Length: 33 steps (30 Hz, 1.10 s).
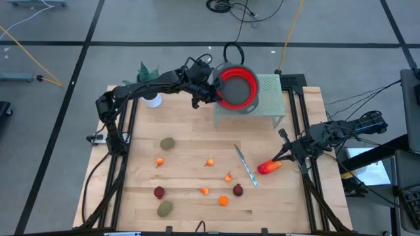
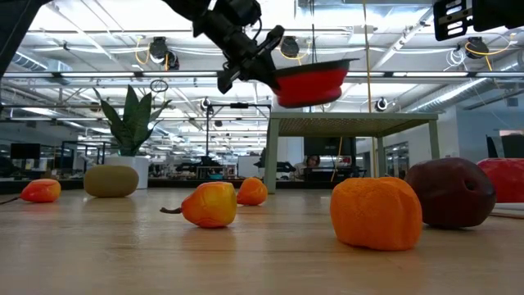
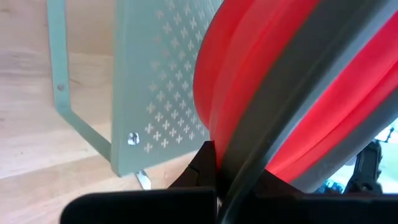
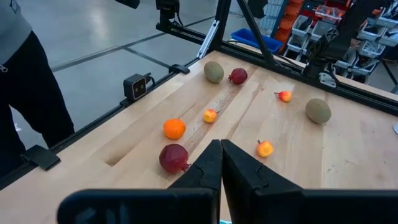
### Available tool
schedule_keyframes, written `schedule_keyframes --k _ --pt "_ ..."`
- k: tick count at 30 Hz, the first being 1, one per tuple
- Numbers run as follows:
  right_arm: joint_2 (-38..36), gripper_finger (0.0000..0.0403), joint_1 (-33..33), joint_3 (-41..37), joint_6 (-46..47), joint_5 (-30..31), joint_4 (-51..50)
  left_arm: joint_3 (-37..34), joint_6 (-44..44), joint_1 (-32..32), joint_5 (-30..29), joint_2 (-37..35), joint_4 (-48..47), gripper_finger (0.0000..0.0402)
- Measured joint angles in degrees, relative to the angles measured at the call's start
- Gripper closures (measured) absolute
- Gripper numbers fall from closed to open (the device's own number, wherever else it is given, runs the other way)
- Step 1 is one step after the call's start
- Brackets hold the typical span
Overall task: Pick & Place Fruit
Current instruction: Put the red basket on the shelf
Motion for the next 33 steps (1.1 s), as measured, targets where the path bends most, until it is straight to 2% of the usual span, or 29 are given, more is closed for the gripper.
schedule_keyframes --k 19,25,30,33 --pt "0.0 0.0402 0.0 0.0 0.13 0.02 -0.03 -0.02 1.69 -0.92 -2.03 0.75 0.15 0.0399" --pt "0.0 0.0402 0.0 0.0 0.15 0.02 -0.03 -0.02 1.86 -1.0 -1.99 0.76 0.15 0.0387" --pt "0.0 0.0402 0.0 0.0 0.15 0.02 -0.03 -0.02 1.86 -1.0 -2.02 0.76 0.18 0.0398" --pt "0.0 0.0402 0.0 0.0 0.15 0.02 -0.03 -0.02 1.86 -1.0 -2.0 0.81 0.19 0.0388"
